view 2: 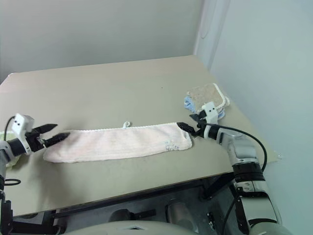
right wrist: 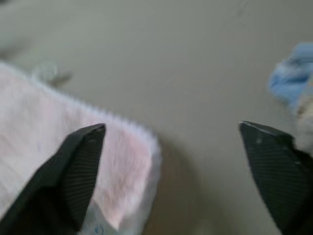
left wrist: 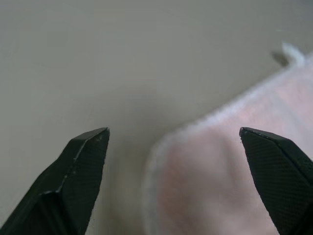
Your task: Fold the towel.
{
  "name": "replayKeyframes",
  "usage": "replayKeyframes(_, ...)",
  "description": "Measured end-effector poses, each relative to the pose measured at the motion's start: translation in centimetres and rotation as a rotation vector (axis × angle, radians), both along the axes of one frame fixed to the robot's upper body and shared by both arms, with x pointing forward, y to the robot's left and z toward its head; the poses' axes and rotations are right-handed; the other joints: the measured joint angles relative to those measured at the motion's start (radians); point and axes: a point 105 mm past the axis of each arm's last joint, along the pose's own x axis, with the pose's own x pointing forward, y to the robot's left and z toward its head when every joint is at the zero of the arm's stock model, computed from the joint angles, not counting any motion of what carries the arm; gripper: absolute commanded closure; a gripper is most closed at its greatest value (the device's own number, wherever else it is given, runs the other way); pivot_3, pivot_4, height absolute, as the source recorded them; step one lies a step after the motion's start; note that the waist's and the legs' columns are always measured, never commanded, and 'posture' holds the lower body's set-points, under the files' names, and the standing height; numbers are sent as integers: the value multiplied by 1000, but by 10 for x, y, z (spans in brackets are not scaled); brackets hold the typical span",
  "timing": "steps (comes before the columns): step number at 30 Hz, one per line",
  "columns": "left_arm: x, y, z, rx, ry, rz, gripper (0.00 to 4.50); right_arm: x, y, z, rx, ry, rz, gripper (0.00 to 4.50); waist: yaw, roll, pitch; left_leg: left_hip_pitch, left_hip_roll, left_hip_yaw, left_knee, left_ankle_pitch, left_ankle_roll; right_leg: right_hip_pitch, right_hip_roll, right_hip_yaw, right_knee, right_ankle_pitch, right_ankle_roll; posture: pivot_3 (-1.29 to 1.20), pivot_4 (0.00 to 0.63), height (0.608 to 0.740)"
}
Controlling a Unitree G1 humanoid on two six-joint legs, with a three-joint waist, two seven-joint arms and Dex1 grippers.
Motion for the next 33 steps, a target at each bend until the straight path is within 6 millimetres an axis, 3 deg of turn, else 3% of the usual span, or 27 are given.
replayKeyframes(4,-7,-4,23,-27,-75,-27,0,-5,-10,19,142,89,-40,18,0,0,0,1,0,0,0,0,0,0,0,0,2,-2,-2,0,0,740)
replayKeyframes(8,-16,-30,33,-41,-93,-134,0,-16,-20,30,342,248,-78,18,1,0,0,1,0,0,0,0,0,0,0,0,2,-2,-3,0,0,740)
replayKeyframes(13,-23,-64,31,-74,-92,-237,0,-46,-13,39,543,469,27,18,4,1,0,2,0,0,0,0,0,0,1,2,2,-3,-3,0,0,740)
replayKeyframes(17,-31,-90,12,-99,-36,-315,0,-83,8,25,578,650,170,18,0,1,0,2,0,0,-1,0,0,-1,2,2,1,-4,-5,0,0,740)
replayKeyframes(23,-35,-105,-8,-130,16,-331,0,-113,31,6,623,803,273,18,-7,0,0,1,0,1,0,0,0,-1,2,4,1,-4,-5,0,0,740)
replayKeyframes(33,-43,-120,-19,-136,47,-344,0,-114,44,-29,605,942,157,18,-6,1,0,-1,0,0,-2,0,0,0,3,4,-5,-4,-4,0,0,740)
